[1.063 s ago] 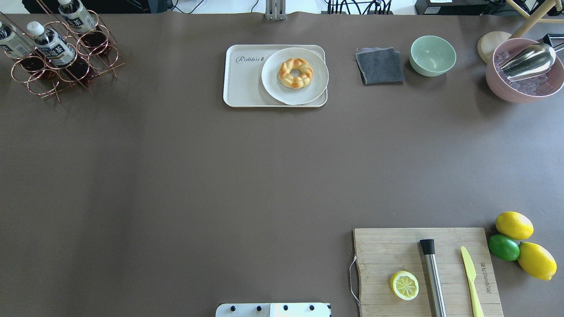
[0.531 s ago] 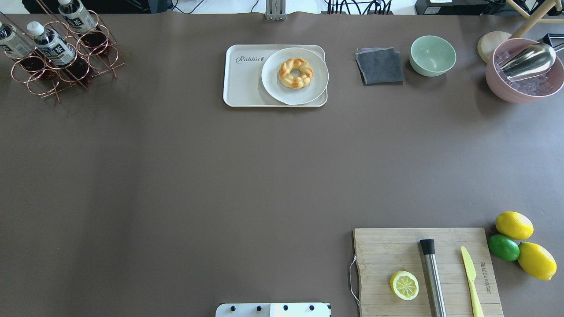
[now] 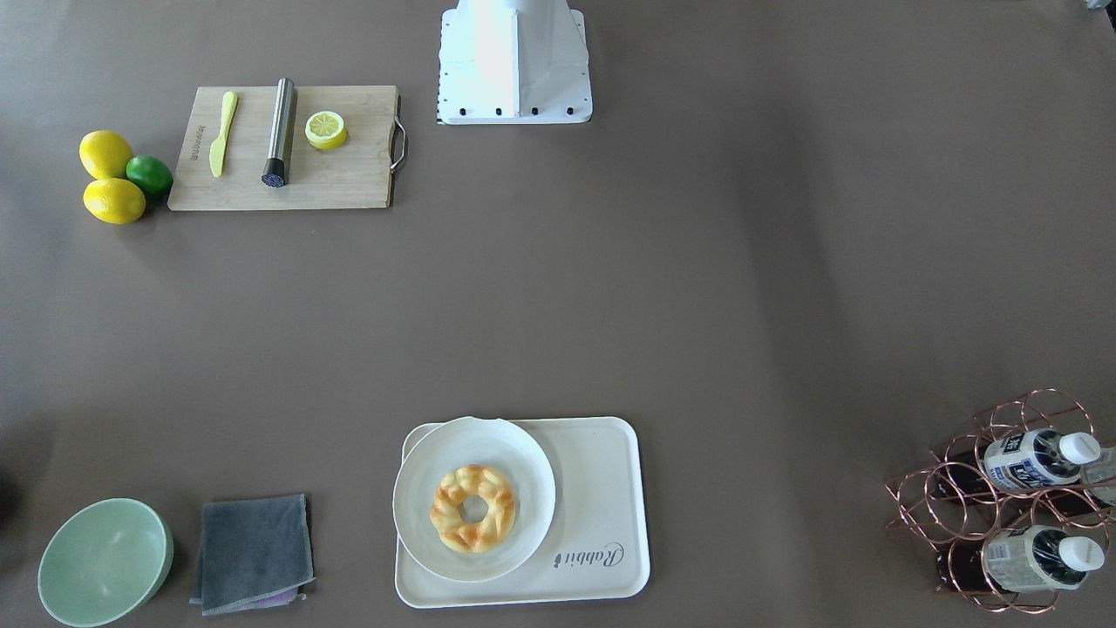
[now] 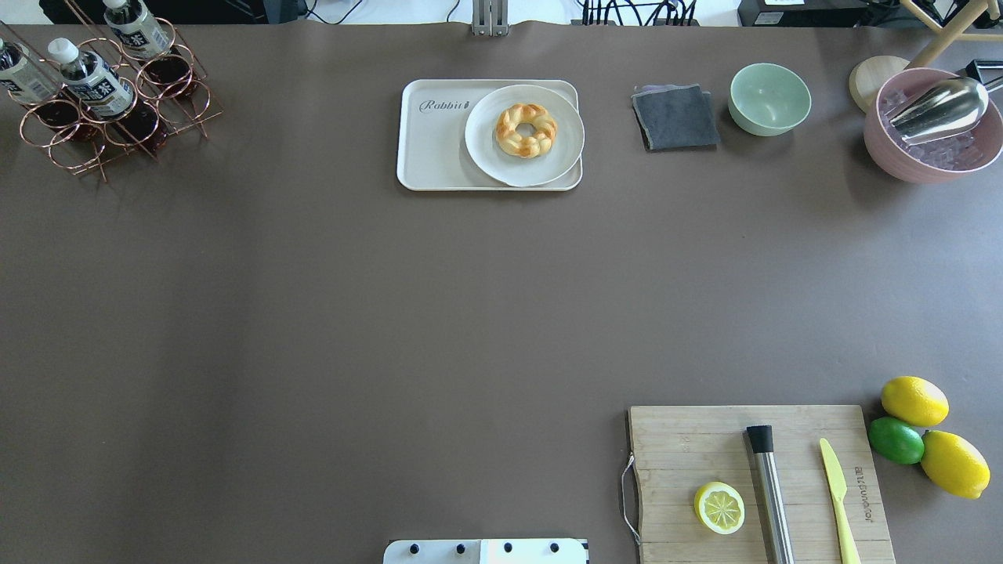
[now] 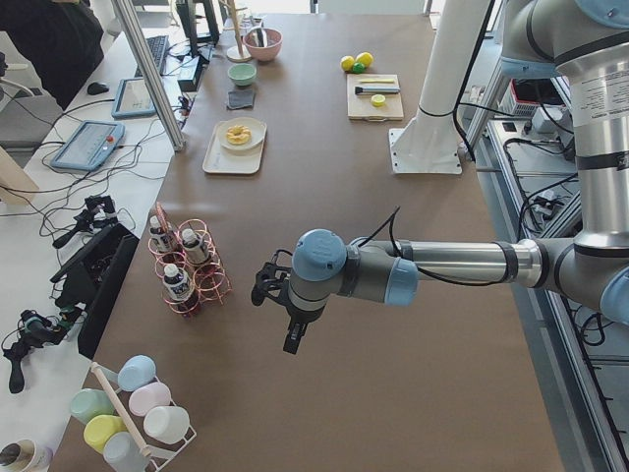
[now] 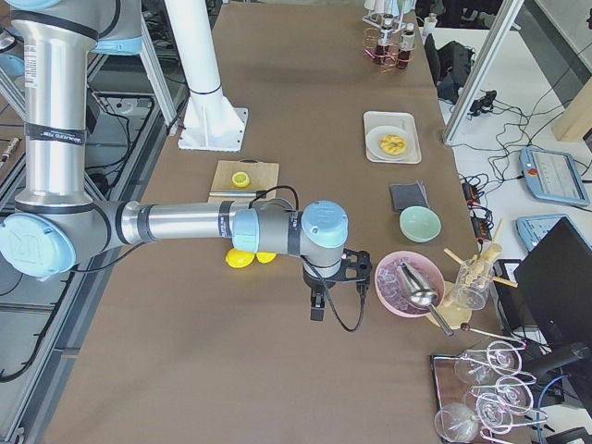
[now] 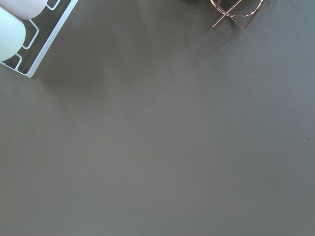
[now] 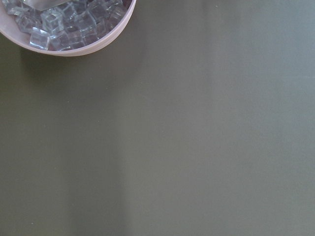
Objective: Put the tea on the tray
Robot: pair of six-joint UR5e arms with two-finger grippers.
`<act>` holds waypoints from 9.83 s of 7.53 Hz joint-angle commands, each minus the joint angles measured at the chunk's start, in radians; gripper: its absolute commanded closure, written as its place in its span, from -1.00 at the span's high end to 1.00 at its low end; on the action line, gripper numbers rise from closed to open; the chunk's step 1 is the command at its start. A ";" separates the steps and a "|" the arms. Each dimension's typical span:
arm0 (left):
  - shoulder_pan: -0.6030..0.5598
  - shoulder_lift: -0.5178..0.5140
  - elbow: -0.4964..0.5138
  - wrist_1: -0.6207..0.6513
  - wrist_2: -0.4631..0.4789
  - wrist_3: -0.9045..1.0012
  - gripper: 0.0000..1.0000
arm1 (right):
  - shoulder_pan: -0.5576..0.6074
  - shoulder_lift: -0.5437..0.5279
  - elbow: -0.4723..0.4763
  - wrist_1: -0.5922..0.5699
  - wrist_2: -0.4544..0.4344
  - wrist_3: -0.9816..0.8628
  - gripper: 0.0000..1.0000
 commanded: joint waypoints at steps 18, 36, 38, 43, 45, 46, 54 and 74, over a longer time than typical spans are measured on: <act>0.026 -0.066 0.087 -0.523 -0.098 -0.067 0.96 | 0.000 -0.003 0.014 0.004 0.018 -0.007 1.00; 0.480 -0.453 0.300 -0.750 0.574 -1.002 0.95 | 0.002 -0.009 0.004 0.001 0.017 0.001 1.00; 0.530 -0.456 0.320 -0.752 0.635 -0.988 0.82 | 0.002 -0.009 0.004 0.001 0.017 0.003 1.00; 0.486 -0.447 0.317 -0.741 0.592 -0.861 0.90 | 0.002 -0.018 0.005 0.001 0.029 0.001 1.00; 0.465 -0.448 0.325 -0.739 0.592 -0.848 0.93 | 0.002 -0.018 0.007 0.001 0.029 0.001 1.00; 0.463 -0.456 0.334 -0.739 0.598 -0.859 0.93 | 0.002 -0.018 0.007 0.001 0.029 0.001 1.00; 0.462 -0.513 0.393 -0.738 0.596 -0.871 -0.25 | 0.000 -0.009 0.004 0.001 0.038 0.003 1.00; 0.202 -0.548 0.020 -0.224 0.299 -0.811 -1.00 | 0.002 -0.027 0.004 0.001 0.040 0.001 1.00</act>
